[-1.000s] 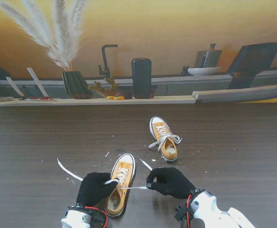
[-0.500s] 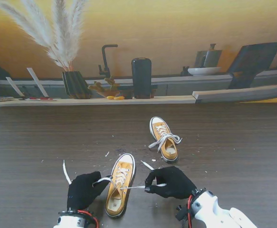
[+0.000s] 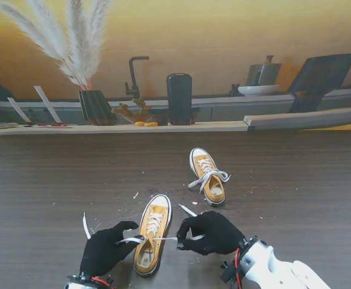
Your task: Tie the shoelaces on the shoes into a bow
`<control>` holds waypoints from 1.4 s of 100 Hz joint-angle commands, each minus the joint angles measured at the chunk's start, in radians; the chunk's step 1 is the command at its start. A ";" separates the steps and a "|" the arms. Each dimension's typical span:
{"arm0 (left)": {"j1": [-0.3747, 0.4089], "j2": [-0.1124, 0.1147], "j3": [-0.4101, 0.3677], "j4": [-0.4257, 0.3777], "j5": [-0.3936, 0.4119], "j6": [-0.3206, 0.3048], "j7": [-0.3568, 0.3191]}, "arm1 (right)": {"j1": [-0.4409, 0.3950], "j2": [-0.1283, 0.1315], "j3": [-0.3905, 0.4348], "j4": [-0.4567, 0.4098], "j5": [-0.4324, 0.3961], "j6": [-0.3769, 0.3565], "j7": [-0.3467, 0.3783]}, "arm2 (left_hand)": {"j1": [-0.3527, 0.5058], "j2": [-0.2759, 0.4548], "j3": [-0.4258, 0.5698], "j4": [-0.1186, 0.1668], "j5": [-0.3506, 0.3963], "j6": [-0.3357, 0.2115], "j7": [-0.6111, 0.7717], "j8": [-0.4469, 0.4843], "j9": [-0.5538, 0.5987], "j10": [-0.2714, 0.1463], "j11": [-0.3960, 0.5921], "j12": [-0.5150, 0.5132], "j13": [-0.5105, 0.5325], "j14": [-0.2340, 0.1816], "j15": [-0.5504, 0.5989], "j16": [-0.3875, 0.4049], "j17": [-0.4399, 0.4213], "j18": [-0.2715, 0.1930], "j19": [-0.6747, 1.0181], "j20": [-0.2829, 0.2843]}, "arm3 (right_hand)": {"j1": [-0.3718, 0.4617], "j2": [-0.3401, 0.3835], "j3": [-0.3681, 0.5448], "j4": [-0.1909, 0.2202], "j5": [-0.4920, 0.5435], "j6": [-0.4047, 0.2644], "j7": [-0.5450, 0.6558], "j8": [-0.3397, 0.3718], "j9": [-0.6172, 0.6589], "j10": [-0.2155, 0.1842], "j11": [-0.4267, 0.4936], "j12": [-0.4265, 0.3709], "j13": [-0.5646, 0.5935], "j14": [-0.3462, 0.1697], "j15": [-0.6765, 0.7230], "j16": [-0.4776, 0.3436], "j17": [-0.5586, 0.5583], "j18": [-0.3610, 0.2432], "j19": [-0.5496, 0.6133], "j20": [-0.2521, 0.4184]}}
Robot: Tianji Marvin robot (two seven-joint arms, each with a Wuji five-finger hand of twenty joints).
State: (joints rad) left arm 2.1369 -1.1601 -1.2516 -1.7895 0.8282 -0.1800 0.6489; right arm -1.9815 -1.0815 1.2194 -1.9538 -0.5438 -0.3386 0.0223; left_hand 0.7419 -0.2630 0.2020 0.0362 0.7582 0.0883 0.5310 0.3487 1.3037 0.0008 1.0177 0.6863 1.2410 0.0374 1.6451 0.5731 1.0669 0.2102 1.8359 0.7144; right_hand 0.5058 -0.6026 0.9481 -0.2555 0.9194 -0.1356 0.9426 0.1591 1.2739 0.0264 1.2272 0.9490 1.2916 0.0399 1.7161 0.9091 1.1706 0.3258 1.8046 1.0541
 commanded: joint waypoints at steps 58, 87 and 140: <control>-0.068 0.022 -0.031 0.040 -0.005 -0.290 -0.169 | 0.029 -0.004 -0.032 -0.052 -0.019 -0.015 -0.026 | 0.060 -0.181 0.347 -0.031 -0.071 -0.067 -0.222 -0.132 0.060 -0.020 0.043 0.019 0.034 -0.173 0.055 0.015 0.033 -0.175 0.258 -0.053 | -0.001 -0.005 0.011 0.019 0.014 -0.010 0.014 -0.013 0.044 0.007 0.026 0.017 0.021 -0.050 0.074 0.004 0.037 -0.029 0.289 -0.003; -0.219 0.019 0.086 0.119 0.005 -0.318 -0.129 | 0.051 -0.005 -0.063 -0.051 -0.008 -0.006 -0.030 | 0.023 -0.237 0.380 -0.056 -0.013 -0.055 -0.456 -0.257 0.048 -0.013 0.025 0.024 0.034 -0.182 0.035 0.015 0.030 -0.198 0.258 -0.095 | 0.007 -0.006 0.014 0.017 0.010 -0.019 0.015 -0.014 0.043 0.007 0.027 0.016 0.021 -0.049 0.075 0.001 0.037 -0.028 0.289 -0.007; -0.293 0.055 0.135 0.105 -0.181 -0.379 -0.478 | 0.087 -0.005 -0.098 -0.027 0.008 0.014 -0.021 | 0.150 -0.266 0.376 -0.043 0.109 -0.172 -0.093 -0.124 0.054 -0.016 0.053 0.038 0.035 -0.189 0.038 0.015 0.029 -0.197 0.257 -0.120 | 0.010 -0.002 0.016 0.015 0.009 -0.026 0.014 -0.018 0.041 0.007 0.027 0.014 0.021 -0.049 0.075 -0.001 0.037 -0.028 0.289 -0.008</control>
State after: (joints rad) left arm 1.8351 -1.1123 -1.1115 -1.6643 0.6372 -0.5568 0.1869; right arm -1.8961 -1.0855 1.1209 -1.9829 -0.5387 -0.3286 -0.0095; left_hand 0.8206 -0.4874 0.6286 0.0026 0.8179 0.0741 0.3125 0.2062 1.3060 -0.0463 1.0515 0.7002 1.2410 -0.0059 1.6460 0.5731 1.0728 0.1720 1.8400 0.6096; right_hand 0.5064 -0.6026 0.9480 -0.2554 0.9194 -0.1361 0.9426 0.1591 1.2739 0.0264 1.2272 0.9490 1.2916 0.0399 1.7162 0.9092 1.1707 0.3258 1.8046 1.0534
